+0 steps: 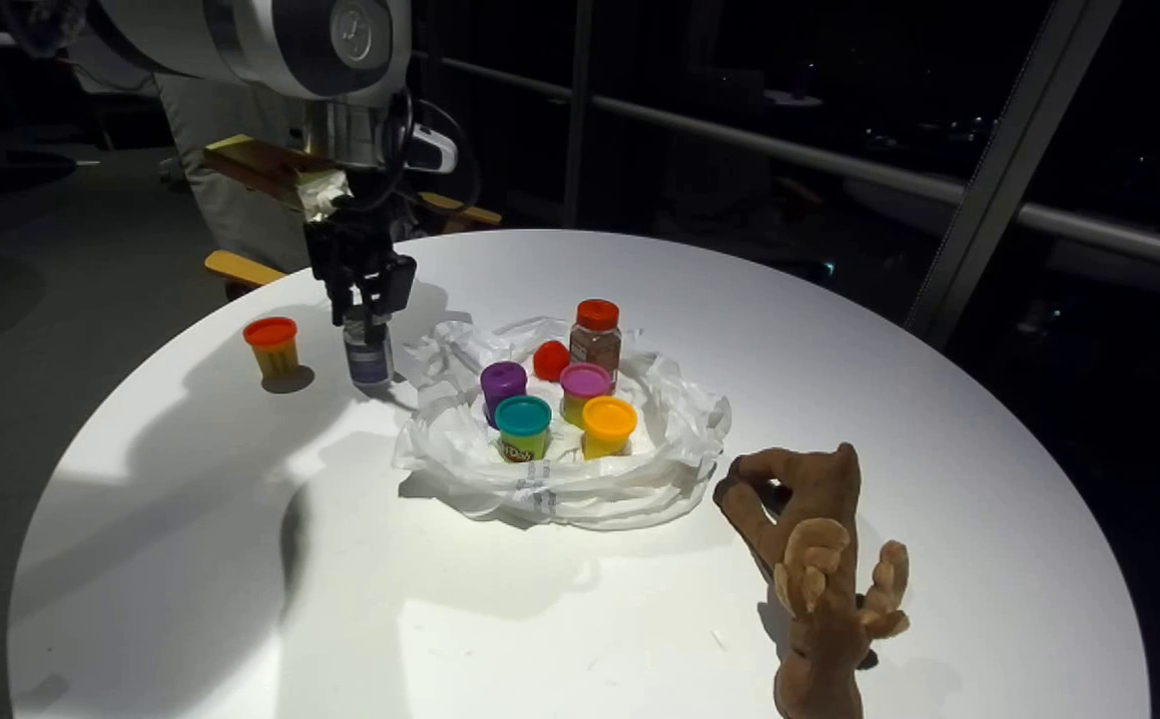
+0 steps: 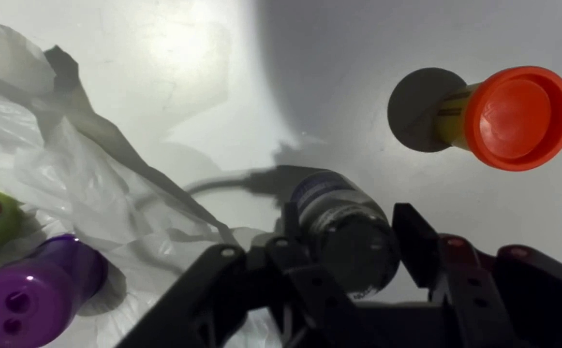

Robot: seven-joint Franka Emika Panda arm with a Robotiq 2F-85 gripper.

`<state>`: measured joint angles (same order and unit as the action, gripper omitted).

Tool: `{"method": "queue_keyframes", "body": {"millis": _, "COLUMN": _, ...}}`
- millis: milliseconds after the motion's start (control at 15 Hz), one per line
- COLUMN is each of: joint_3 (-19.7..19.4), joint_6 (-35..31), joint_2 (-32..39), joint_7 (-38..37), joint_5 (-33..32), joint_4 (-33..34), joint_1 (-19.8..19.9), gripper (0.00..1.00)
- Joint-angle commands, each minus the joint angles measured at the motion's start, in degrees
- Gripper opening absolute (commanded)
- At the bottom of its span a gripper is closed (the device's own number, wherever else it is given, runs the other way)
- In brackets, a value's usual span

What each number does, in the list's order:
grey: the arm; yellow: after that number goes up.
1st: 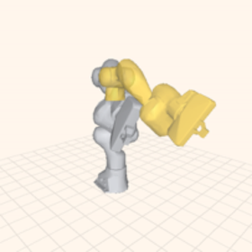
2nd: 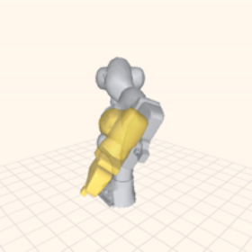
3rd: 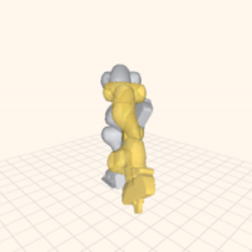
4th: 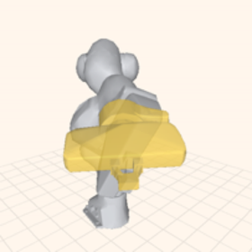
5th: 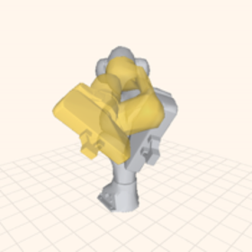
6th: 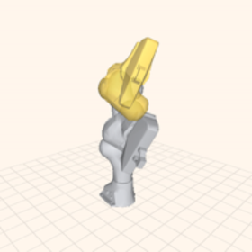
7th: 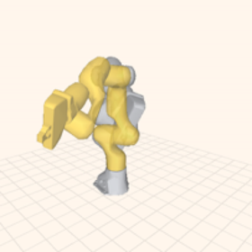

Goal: Put the things on the table into the plastic bag

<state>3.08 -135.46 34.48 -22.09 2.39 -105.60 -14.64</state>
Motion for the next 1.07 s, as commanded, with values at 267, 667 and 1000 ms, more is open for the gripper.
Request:
{"method": "queue_keyframes", "body": {"millis": 267, "joint_3": -2.4, "joint_6": 0.1, "joint_2": -8.4, "joint_7": -0.6, "joint_5": -2.8, "joint_4": -4.3, "joint_1": -0.2, "gripper": 0.23}}
{"method": "queue_keyframes", "body": {"millis": 667, "joint_3": -4.8, "joint_6": -1.1, "joint_2": -14.2, "joint_7": -0.5, "joint_5": -5.4, "joint_4": -6.2, "joint_1": 2.8, "gripper": 0.23}}
{"method": "queue_keyframes", "body": {"millis": 1000, "joint_3": -4.9, "joint_6": -1.4, "joint_2": -11.1, "joint_7": 0.1, "joint_5": -4.3, "joint_4": -4.1, "joint_1": 5.8, "gripper": 0.23}}
